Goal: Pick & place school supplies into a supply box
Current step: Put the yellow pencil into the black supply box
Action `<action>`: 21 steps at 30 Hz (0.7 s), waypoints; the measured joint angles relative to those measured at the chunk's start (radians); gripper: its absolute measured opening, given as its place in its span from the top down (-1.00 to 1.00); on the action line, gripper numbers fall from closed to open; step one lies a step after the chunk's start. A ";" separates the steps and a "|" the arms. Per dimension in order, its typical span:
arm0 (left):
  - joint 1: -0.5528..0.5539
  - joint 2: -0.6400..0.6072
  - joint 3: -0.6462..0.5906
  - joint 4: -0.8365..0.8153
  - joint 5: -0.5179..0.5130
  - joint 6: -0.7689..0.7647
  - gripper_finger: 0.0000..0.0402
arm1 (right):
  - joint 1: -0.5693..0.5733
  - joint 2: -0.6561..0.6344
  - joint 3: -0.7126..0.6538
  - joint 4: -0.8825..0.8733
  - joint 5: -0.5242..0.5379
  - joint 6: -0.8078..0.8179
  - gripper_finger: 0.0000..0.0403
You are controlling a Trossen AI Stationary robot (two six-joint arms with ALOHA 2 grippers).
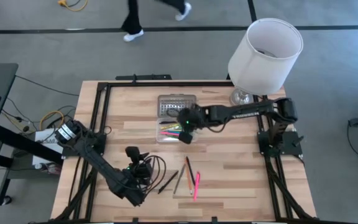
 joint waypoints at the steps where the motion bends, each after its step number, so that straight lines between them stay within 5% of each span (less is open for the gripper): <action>1: -0.006 0.000 0.000 -0.015 -0.001 -0.018 0.34 | -0.010 0.002 0.000 0.006 -0.011 0.000 1.00; 21: -0.023 0.000 0.000 -0.077 -0.020 -0.085 0.34 | -0.056 0.133 0.000 0.053 -0.095 -0.137 0.97</action>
